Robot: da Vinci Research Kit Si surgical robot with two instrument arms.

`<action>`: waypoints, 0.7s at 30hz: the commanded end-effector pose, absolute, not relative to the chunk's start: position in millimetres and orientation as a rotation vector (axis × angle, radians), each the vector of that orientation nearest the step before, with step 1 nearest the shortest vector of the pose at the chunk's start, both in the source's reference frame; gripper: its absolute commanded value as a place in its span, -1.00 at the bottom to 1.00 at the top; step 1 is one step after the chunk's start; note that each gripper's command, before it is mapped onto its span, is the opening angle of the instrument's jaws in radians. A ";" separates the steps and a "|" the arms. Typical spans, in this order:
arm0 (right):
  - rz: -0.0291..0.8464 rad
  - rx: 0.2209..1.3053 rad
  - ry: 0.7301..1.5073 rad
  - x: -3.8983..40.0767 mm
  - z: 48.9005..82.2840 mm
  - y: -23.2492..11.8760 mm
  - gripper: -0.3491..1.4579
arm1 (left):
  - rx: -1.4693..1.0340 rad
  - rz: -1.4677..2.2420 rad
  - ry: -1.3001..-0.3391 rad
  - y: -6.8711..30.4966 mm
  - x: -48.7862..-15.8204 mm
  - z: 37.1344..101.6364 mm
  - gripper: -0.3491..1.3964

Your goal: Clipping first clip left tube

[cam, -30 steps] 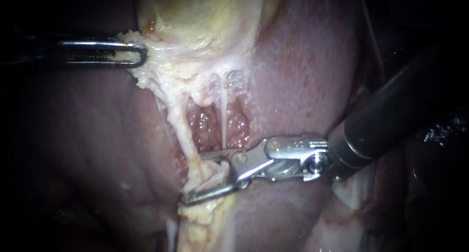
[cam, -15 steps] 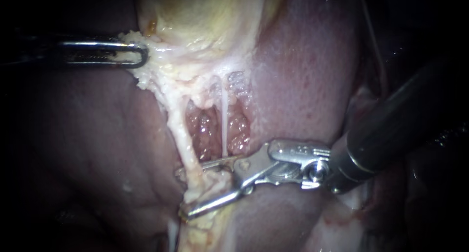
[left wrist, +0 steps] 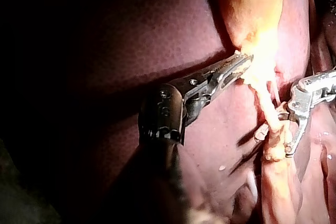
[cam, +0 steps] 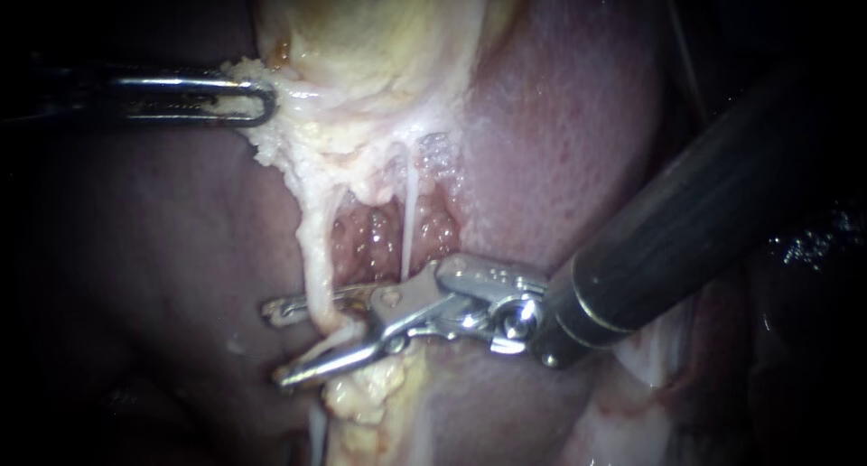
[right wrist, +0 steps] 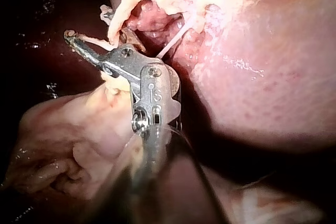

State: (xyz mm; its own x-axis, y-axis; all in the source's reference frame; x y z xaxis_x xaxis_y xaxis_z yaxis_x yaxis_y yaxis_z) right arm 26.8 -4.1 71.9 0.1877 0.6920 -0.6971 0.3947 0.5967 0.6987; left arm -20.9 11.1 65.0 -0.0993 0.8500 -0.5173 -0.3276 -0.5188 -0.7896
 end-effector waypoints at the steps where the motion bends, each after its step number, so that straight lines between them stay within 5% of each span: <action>1: 0.264 0.993 1.431 26.5 71.6 -4.0 -0.10 | -1.307 1.748 -0.626 11.1 -20.8 65.1 -1.00; 11: 0.279 1.028 1.435 25.5 67.5 -3.3 -0.12 | -1.305 1.751 -0.628 11.1 -20.7 65.3 -1.00; 21: 0.239 1.086 1.411 25.5 67.5 -3.7 -0.17 | -1.302 1.754 -0.628 11.1 -20.6 65.3 -1.00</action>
